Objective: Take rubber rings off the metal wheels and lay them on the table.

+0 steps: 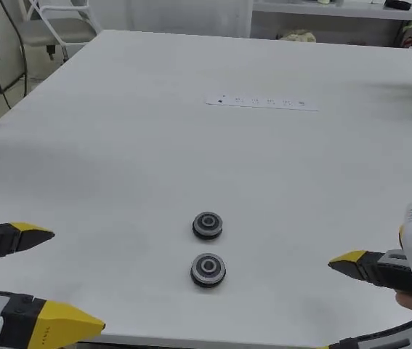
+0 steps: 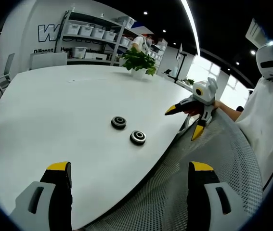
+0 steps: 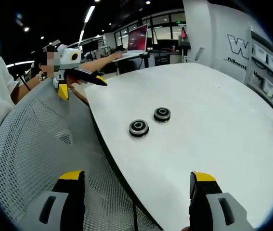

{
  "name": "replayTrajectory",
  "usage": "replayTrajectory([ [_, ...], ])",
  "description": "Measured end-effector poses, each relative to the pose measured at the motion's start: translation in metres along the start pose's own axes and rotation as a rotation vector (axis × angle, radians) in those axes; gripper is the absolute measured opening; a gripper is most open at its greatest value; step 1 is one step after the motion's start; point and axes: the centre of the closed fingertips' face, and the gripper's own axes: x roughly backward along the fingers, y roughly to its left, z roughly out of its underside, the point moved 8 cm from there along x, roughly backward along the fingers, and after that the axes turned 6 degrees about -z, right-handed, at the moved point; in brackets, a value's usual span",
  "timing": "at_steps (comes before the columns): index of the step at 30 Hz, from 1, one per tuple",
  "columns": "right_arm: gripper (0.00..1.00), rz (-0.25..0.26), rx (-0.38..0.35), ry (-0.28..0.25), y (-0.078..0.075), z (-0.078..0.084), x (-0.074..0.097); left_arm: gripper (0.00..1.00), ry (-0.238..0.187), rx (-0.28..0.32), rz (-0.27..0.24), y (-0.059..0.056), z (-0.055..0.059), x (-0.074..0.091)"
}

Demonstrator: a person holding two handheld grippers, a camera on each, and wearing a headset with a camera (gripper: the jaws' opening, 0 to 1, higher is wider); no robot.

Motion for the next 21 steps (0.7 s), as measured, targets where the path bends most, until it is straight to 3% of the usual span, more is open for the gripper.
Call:
replayTrajectory([
  [21, 0.88, 0.001, -0.031, -0.011, -0.0016, 0.0009, -0.0002, 0.99, 0.014, 0.007, 0.024, -0.0014, 0.0018, -0.0015],
])
